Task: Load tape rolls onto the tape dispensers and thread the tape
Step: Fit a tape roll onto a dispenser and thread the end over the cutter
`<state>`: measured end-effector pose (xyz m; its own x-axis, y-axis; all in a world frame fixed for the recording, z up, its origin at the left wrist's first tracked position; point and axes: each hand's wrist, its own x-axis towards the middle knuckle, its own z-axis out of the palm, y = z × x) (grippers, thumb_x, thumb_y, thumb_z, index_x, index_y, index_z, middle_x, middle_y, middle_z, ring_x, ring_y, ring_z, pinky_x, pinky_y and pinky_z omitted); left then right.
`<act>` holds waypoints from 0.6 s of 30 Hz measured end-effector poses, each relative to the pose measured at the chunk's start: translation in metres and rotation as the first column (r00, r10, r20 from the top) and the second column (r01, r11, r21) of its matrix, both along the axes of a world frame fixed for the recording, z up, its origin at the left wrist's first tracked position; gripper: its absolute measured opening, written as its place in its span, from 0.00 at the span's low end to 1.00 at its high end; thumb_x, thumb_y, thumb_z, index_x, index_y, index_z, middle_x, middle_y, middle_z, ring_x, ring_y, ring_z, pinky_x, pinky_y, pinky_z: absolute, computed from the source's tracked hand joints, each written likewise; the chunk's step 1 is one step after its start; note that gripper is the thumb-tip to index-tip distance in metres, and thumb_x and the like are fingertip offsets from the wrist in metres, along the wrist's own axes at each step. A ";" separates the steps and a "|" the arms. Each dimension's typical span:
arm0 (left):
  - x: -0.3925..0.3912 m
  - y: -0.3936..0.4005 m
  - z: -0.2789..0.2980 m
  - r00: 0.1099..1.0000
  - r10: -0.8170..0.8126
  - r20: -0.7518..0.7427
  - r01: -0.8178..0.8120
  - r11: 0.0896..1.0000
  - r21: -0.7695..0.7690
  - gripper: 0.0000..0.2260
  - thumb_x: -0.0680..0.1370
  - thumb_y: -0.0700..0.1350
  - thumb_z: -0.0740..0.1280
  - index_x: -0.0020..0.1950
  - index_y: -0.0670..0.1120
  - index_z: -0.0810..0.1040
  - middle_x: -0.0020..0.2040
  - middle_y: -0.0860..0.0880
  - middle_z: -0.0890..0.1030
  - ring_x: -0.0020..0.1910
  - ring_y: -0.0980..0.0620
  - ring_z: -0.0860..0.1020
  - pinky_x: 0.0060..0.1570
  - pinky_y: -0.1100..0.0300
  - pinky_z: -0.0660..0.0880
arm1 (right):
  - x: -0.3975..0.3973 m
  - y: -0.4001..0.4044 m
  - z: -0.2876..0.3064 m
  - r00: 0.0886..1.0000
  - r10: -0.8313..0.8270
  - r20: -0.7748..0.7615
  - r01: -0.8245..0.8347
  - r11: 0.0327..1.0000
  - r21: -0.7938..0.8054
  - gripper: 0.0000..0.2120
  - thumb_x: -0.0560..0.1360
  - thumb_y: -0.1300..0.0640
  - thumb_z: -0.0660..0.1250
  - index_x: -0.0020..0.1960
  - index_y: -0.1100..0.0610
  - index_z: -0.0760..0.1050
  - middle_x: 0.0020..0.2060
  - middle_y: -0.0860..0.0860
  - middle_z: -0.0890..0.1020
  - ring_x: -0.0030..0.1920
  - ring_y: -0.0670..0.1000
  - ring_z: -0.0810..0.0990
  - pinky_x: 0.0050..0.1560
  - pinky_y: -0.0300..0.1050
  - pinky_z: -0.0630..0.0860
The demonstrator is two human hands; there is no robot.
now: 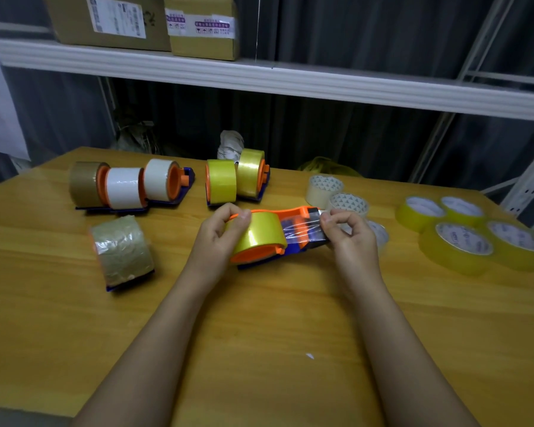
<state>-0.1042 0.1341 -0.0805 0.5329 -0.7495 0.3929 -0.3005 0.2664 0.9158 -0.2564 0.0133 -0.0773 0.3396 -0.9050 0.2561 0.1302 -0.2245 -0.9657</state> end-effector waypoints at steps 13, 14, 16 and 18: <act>-0.006 -0.001 -0.001 0.975 0.172 0.142 -0.170 0.985 -0.025 0.17 0.72 0.59 0.68 0.39 0.46 0.72 0.42 0.40 0.76 0.44 0.44 0.77 0.39 0.47 0.74 | 0.005 -0.002 0.001 0.989 -0.027 0.148 0.000 0.984 0.178 0.11 0.76 0.64 0.67 0.36 0.57 0.72 0.48 0.47 0.80 0.48 0.46 0.80 0.51 0.41 0.77; -0.006 0.000 -0.002 0.971 0.159 0.176 -0.156 0.987 -0.034 0.17 0.72 0.59 0.67 0.38 0.45 0.72 0.41 0.40 0.75 0.44 0.43 0.76 0.39 0.47 0.72 | 0.005 -0.003 0.001 0.989 -0.037 0.145 0.010 0.984 0.181 0.11 0.76 0.64 0.67 0.36 0.57 0.72 0.47 0.46 0.80 0.47 0.46 0.80 0.50 0.41 0.77; -0.005 0.001 -0.003 0.963 0.149 0.227 -0.142 0.989 -0.047 0.18 0.71 0.59 0.66 0.36 0.44 0.71 0.39 0.40 0.74 0.42 0.44 0.75 0.37 0.53 0.69 | 0.005 -0.003 0.001 0.990 -0.046 0.137 0.020 0.982 0.186 0.10 0.76 0.62 0.68 0.36 0.57 0.73 0.46 0.46 0.81 0.45 0.45 0.80 0.51 0.45 0.78; -0.004 0.001 -0.003 0.959 0.147 0.241 -0.141 0.989 -0.045 0.19 0.71 0.59 0.65 0.36 0.43 0.71 0.37 0.40 0.73 0.40 0.45 0.74 0.35 0.57 0.67 | 0.003 -0.002 0.001 0.993 -0.045 0.109 0.027 0.986 0.162 0.09 0.76 0.60 0.69 0.38 0.57 0.74 0.47 0.46 0.80 0.44 0.43 0.81 0.50 0.46 0.80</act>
